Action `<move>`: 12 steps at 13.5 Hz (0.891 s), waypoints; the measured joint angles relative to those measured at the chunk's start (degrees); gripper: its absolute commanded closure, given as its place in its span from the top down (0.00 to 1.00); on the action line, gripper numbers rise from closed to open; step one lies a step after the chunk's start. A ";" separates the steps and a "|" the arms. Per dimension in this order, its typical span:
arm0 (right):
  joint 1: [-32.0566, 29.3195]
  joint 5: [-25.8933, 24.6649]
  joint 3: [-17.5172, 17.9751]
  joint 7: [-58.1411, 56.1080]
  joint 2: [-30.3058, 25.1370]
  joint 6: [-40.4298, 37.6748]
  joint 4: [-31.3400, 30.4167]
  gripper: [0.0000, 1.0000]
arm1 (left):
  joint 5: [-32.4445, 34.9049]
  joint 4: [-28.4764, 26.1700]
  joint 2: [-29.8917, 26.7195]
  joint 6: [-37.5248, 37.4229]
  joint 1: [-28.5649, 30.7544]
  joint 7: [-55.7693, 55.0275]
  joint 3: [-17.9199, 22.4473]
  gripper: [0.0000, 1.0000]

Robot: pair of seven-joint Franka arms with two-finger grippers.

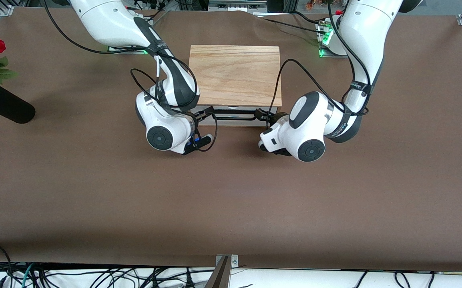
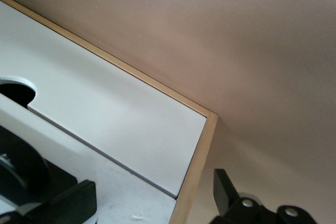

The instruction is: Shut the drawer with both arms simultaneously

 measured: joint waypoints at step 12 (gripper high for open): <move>-3.20 -0.21 -1.10 -0.43 -0.59 -0.67 7.39 1.00 | 10.46 1.25 -12.87 -0.07 5.94 0.15 3.03 1.00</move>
